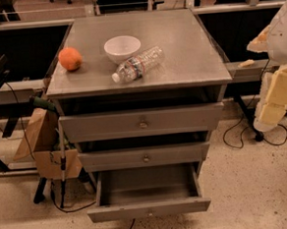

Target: Close bottom drawer

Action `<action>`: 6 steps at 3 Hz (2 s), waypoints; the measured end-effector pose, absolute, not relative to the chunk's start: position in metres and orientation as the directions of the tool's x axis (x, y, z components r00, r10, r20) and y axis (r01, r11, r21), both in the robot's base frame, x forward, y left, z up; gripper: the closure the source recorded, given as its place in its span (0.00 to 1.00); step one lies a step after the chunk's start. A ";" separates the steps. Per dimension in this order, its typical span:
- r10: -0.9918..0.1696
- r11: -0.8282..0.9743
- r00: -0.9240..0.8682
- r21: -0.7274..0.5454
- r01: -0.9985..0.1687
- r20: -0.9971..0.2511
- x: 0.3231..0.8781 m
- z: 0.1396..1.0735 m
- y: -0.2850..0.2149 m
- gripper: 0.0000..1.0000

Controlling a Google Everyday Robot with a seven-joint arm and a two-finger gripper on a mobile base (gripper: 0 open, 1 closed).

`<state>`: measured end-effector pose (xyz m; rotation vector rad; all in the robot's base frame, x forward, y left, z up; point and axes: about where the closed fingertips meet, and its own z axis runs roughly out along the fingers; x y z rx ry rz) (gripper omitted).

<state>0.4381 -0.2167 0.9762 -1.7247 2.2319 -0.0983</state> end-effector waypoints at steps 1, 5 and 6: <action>-0.953 0.270 -0.221 -0.245 -0.931 -0.207 0.438 0.976 -0.217 0.00; -0.875 0.395 -0.332 -0.124 -0.910 -0.352 0.399 0.749 -0.095 0.00; -0.839 0.470 -0.410 -0.095 -0.878 -0.358 0.390 0.720 -0.097 0.00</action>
Offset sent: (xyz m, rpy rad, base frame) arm -0.0195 0.0261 -0.0535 0.0305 -0.0673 -0.0062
